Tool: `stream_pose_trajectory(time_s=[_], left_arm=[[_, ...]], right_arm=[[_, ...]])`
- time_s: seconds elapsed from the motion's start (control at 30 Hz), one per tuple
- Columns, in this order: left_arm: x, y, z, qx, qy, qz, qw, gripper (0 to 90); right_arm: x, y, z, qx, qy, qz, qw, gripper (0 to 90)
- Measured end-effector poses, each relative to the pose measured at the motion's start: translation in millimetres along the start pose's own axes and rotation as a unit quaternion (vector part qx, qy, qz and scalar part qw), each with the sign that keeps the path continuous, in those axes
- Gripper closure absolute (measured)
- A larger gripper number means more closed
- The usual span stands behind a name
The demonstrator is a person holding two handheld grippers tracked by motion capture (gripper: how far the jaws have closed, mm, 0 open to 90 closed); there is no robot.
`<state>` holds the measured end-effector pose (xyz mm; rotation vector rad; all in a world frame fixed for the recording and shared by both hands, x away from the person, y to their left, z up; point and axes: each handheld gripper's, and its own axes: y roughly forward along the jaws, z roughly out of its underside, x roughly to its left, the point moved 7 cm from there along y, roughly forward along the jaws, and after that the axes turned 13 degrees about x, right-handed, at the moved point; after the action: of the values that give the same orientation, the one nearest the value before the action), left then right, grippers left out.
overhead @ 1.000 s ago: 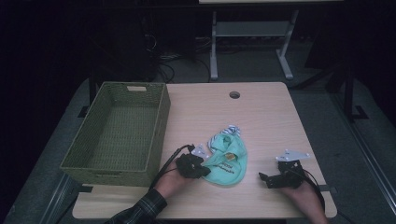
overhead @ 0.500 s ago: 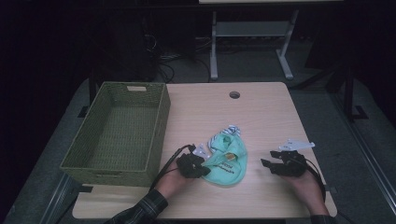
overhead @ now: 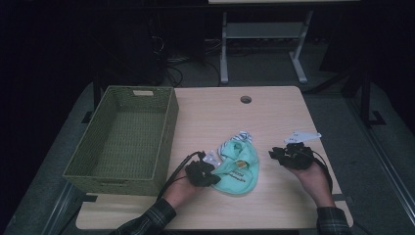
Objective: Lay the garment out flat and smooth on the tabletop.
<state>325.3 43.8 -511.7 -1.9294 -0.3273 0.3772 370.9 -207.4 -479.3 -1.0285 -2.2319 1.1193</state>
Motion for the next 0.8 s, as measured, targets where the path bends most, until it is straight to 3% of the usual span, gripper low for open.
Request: stream_pose_trajectory(time_s=[0.23, 0.5, 0.8], left_arm=[[-0.6, 0.2, -0.6, -0.001, -0.001, -0.002, 1.0, 89.6], [-0.2, 0.0, -0.2, 0.001, -0.001, -0.001, 1.0, 89.6], [0.0, 0.3, -0.7, -0.001, -0.005, 0.006, 1.0, 89.6]], right_arm=[[2.1, 8.0, -17.5, -0.002, -0.011, -0.011, 0.9999, 88.8], [4.6, 20.5, -36.5, 0.002, -0.027, -0.025, 0.9993, 89.6], [2.5, 46.7, -55.1, 0.024, -0.035, -0.031, 0.9986, 89.6]])
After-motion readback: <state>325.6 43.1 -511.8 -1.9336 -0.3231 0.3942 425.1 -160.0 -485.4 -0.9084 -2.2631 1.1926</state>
